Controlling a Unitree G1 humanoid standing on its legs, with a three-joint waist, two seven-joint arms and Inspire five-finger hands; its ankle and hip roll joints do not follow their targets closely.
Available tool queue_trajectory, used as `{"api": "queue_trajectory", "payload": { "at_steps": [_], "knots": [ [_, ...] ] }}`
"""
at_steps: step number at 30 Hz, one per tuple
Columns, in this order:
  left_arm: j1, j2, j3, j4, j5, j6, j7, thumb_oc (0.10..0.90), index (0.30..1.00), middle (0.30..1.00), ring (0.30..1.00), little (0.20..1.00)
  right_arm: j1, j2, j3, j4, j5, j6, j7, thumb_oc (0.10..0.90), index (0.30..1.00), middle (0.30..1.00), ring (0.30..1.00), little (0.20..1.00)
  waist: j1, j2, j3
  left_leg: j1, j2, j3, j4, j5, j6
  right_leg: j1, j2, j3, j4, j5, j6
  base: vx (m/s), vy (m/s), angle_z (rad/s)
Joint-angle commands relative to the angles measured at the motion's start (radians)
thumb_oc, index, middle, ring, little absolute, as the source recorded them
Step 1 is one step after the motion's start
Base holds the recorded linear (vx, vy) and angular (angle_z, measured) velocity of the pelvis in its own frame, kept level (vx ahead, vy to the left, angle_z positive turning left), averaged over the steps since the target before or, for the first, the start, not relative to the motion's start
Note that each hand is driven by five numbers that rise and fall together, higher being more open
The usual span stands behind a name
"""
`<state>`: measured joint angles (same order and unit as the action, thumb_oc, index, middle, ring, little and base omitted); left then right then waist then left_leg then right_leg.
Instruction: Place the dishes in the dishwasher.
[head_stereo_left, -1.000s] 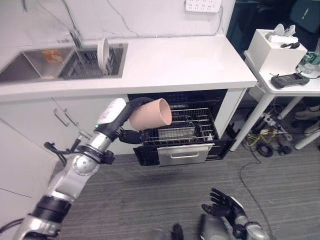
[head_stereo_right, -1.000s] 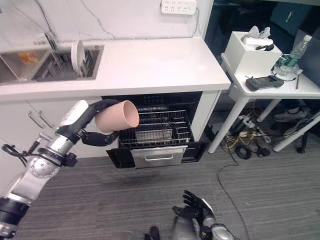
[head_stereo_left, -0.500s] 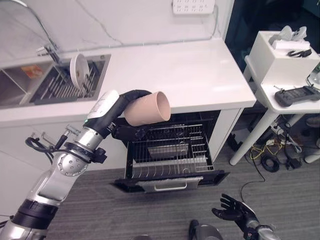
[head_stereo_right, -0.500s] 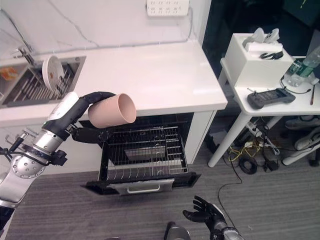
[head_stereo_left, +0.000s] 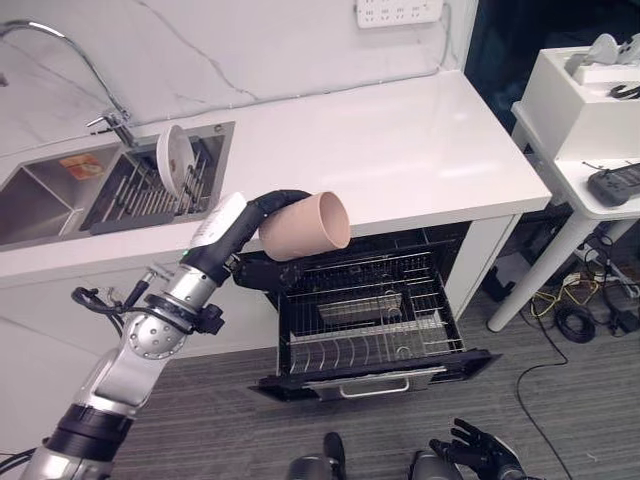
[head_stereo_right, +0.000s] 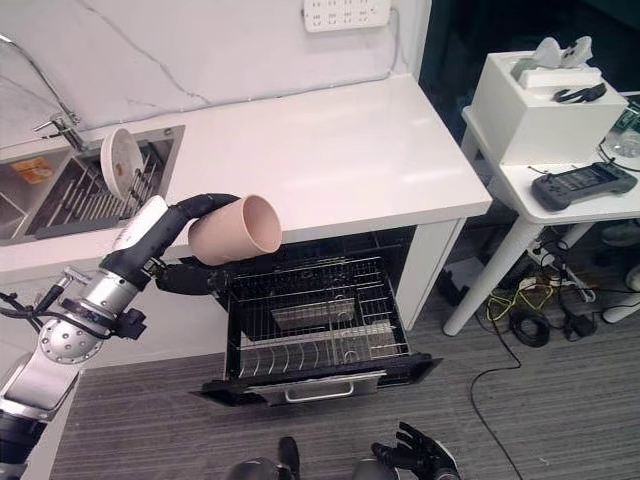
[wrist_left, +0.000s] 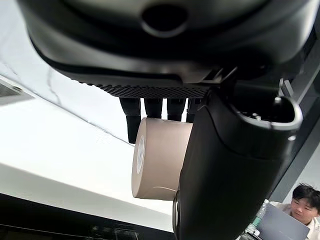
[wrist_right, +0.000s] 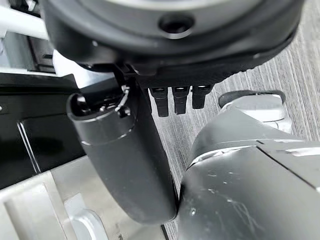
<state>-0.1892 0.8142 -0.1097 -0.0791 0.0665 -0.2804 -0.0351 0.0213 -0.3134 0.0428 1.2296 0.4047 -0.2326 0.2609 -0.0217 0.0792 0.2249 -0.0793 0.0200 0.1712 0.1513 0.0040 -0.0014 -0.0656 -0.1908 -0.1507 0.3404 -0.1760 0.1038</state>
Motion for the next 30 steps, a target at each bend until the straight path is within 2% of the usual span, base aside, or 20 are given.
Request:
{"api": "queue_trajectory", "payload": {
  "at_steps": [1,3,5,9,10,12,15,17,20,23,24,30],
  "knots": [
    [-0.107,0.024,0.103,-0.061,-0.029,-0.066,0.077,0.400,0.300,0.300,0.300,0.300,0.018,-0.033,-0.029,-0.024,0.077,-0.058,-0.054,0.800,0.900,0.900,0.900,0.900,-0.020,-0.005,-0.066,-0.063,0.049,-0.022,0.149,-0.157,-0.055,0.011,0.067,-0.054,-0.040,-0.013,0.014,-0.03,-0.003,0.00],
    [-0.112,0.029,0.100,-0.063,-0.030,-0.054,0.080,0.400,0.300,0.300,0.300,0.300,0.039,-0.036,-0.053,-0.066,0.104,-0.088,-0.068,0.800,0.900,0.900,0.900,0.900,-0.035,-0.011,-0.069,-0.054,0.050,-0.013,0.149,-0.167,-0.049,0.004,0.067,-0.048,-0.040,-0.007,0.018,-0.03,-0.011,-0.07],
    [-0.115,0.034,0.099,-0.064,-0.037,-0.045,0.087,0.400,0.300,0.300,0.300,0.300,0.063,-0.038,-0.075,-0.133,0.128,-0.145,-0.110,0.800,0.900,0.900,0.900,0.900,-0.053,-0.018,-0.070,-0.047,0.052,-0.003,0.149,-0.176,-0.044,-0.003,0.068,-0.040,-0.040,-0.001,0.021,-0.03,-0.017,-0.18],
    [-0.110,0.039,0.105,-0.049,-0.071,-0.055,0.094,0.400,0.300,0.300,0.300,0.300,0.122,-0.038,-0.130,-0.274,0.173,-0.181,-0.186,0.800,0.900,0.900,0.900,0.900,-0.090,-0.030,-0.074,-0.034,0.058,0.024,0.149,-0.192,-0.036,-0.017,0.068,-0.025,-0.040,0.009,0.028,-0.04,-0.007,-0.16],
    [-0.114,0.036,0.102,-0.039,-0.135,-0.066,0.082,0.400,0.300,0.300,0.300,0.300,0.147,-0.036,-0.159,-0.325,0.191,-0.217,-0.192,0.800,0.900,0.900,0.900,0.900,-0.107,-0.034,-0.076,-0.025,0.062,0.041,0.149,-0.201,-0.033,-0.022,0.065,-0.021,-0.040,0.014,0.031,-0.04,0.010,-0.15],
    [-0.117,0.026,0.097,-0.036,-0.194,-0.060,0.063,0.400,0.300,0.300,0.300,0.300,0.159,-0.034,-0.176,-0.354,0.198,-0.244,-0.189,0.800,0.900,0.900,0.900,0.900,-0.115,-0.037,-0.078,-0.019,0.062,0.050,0.149,-0.206,-0.031,-0.025,0.064,-0.016,-0.040,0.018,0.033,-0.02,0.012,-0.34],
    [-0.118,-0.028,0.078,-0.042,-0.304,-0.014,0.047,0.400,0.300,0.300,0.300,0.300,0.183,-0.024,-0.209,-0.463,0.191,-0.320,-0.211,0.800,0.900,0.900,0.900,0.900,-0.140,-0.047,-0.080,0.001,0.064,0.073,0.149,-0.220,-0.021,-0.029,0.062,-0.004,-0.040,0.024,0.039,-0.01,0.008,-0.31],
    [-0.115,-0.084,0.051,-0.021,-0.366,0.001,0.038,0.400,0.300,0.300,0.300,0.300,0.202,-0.018,-0.229,-0.584,0.169,-0.391,-0.286,0.800,0.900,0.900,0.900,0.900,-0.162,-0.052,-0.087,0.019,0.069,0.096,0.149,-0.233,-0.015,-0.035,0.062,0.010,-0.040,0.030,0.047,0.00,0.025,-0.39],
    [-0.107,-0.151,0.023,0.003,-0.400,-0.007,0.068,0.400,0.300,0.300,0.300,0.300,0.218,-0.010,-0.251,-0.721,0.149,-0.424,-0.335,0.800,0.900,0.900,0.900,0.900,-0.185,-0.055,-0.093,0.033,0.071,0.114,0.149,-0.240,-0.008,-0.045,0.065,0.028,-0.040,0.039,0.051,-0.01,0.028,-0.42],
    [-0.103,-0.231,-0.001,0.045,-0.448,-0.047,0.131,0.400,0.300,0.300,0.300,0.300,0.225,0.001,-0.257,-0.884,0.099,-0.470,-0.392,0.800,0.900,0.900,0.900,0.900,-0.207,-0.058,-0.106,0.045,0.071,0.134,0.149,-0.248,0.001,-0.060,0.067,0.049,-0.040,0.047,0.055,0.00,0.043,-0.52],
    [-0.101,-0.271,-0.004,0.067,-0.446,-0.073,0.154,0.400,0.300,0.300,0.300,0.300,0.225,0.008,-0.255,-0.954,0.069,-0.505,-0.407,0.800,0.900,0.900,0.900,0.900,-0.219,-0.059,-0.112,0.052,0.072,0.147,0.149,-0.253,0.005,-0.067,0.069,0.061,-0.040,0.050,0.057,0.00,0.044,-0.76],
    [-0.090,-0.343,0.002,0.107,-0.365,-0.142,0.261,0.400,0.300,0.300,0.300,0.300,0.223,-0.024,-0.266,-1.156,0.072,-0.514,-0.354,0.800,0.900,0.900,0.900,0.900,-0.245,-0.062,-0.117,0.077,0.070,0.182,0.149,-0.261,0.015,-0.076,0.073,0.087,-0.040,0.057,0.056,0.00,0.036,-0.46]
  ]
}}
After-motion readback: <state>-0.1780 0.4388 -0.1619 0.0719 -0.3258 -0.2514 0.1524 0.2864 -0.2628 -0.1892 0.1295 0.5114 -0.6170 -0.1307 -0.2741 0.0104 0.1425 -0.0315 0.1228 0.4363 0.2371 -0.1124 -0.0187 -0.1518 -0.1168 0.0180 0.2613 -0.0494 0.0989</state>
